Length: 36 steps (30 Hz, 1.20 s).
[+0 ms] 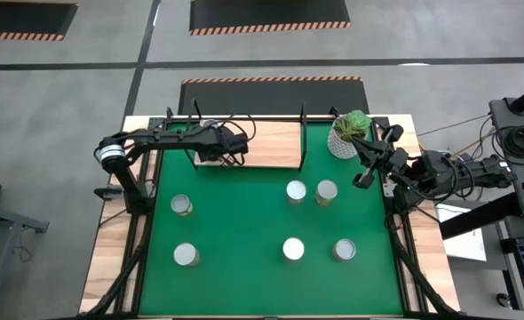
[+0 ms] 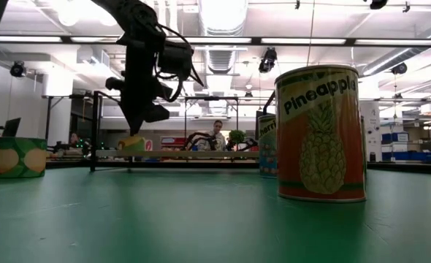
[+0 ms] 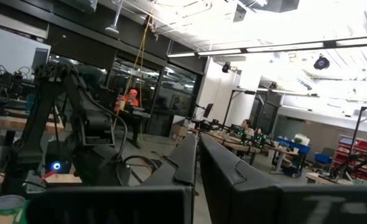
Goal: Pick and place cans onto a shelf
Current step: Put the canned mushroom good on the shelf
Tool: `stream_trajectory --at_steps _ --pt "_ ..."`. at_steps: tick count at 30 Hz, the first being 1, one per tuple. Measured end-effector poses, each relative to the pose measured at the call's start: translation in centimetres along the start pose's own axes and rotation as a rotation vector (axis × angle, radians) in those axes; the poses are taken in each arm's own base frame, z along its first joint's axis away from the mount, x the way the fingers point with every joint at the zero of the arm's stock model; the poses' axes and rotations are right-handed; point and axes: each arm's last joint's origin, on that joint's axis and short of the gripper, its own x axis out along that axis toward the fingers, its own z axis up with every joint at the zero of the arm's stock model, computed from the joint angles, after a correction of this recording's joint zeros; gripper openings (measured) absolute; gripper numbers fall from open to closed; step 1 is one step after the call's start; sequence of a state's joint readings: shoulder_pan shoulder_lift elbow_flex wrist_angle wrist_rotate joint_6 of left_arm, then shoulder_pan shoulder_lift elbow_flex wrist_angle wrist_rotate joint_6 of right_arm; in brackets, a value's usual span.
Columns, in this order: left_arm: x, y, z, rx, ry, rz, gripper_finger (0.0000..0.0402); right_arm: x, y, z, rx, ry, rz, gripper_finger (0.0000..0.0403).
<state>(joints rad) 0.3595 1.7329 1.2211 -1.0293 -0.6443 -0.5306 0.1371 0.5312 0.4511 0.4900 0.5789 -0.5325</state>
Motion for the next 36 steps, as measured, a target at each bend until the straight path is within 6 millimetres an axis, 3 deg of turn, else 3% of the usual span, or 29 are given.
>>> stream_trajectory --at_steps 36 --pt "0.0 -0.8 -1.6 -0.007 0.075 -0.045 0.0000 0.0 0.0 0.0 -0.003 0.002 0.001 0.0011"
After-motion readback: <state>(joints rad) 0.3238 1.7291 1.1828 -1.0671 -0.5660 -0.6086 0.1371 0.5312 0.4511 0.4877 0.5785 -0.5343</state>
